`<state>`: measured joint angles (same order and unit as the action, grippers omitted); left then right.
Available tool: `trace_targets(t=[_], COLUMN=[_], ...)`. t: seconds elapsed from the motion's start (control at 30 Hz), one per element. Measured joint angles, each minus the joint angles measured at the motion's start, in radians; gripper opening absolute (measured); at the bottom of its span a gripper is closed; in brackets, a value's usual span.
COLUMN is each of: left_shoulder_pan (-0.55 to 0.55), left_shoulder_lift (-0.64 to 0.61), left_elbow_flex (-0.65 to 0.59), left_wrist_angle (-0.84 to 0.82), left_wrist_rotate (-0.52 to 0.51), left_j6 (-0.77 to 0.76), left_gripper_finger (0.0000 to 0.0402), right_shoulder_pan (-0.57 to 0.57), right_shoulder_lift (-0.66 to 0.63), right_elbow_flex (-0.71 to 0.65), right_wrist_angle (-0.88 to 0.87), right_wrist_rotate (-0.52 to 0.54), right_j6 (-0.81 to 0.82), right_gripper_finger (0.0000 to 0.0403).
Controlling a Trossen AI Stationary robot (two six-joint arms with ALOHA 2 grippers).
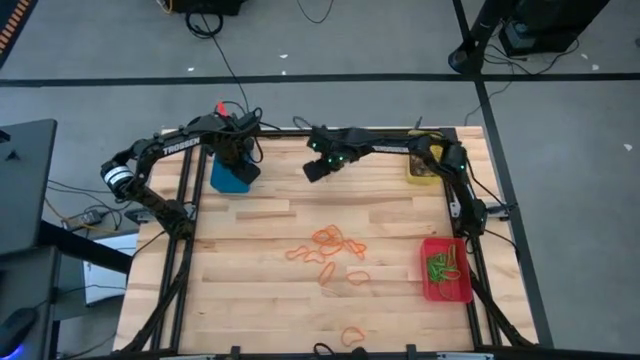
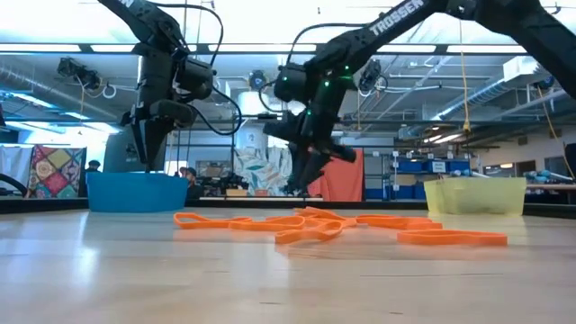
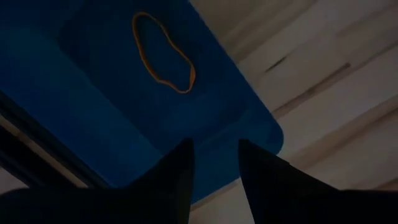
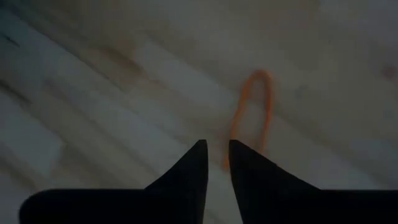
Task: Sort rubber bands into baskets
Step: Put the orange rubber band into the blue bin
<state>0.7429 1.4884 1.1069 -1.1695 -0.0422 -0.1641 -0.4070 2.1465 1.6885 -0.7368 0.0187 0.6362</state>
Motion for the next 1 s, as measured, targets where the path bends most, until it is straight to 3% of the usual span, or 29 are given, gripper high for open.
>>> trace_targets(t=[0.27, 0.47, 0.7, 0.87, 1.0], left_shoulder_pan=[0.000, -0.002, -0.022, -0.044, -0.067], left_shoulder_lift=[0.001, 0.001, 0.001, 0.001, 0.001], left_elbow_flex=[0.000, 0.000, 0.000, 0.000, 0.000], left_wrist_angle=[0.022, 0.034, 0.060, 0.083, 0.131], left_wrist_rotate=[-0.001, -0.002, 0.003, 0.020, 0.068], left_j6=[-0.001, -0.005, -0.027, -0.028, -0.020], left_gripper_finger=[0.0129, 0.0129, 0.0129, 0.0129, 0.0129], right_shoulder_pan=[-0.043, -0.030, 0.040, 0.087, 0.111], right_shoulder_lift=[0.024, 0.058, 0.066, 0.057, 0.051], right_elbow_flex=[-0.021, -0.071, -0.070, -0.070, -0.074], right_wrist_angle=[0.044, 0.095, -0.006, -0.145, -0.153], right_wrist_rotate=[0.007, -0.064, -0.005, -0.044, -0.048], right_j6=[-0.036, -0.062, -0.113, -0.186, -0.298], right_gripper_finger=[0.0077, 0.0077, 0.0073, 0.0070, 0.0039])
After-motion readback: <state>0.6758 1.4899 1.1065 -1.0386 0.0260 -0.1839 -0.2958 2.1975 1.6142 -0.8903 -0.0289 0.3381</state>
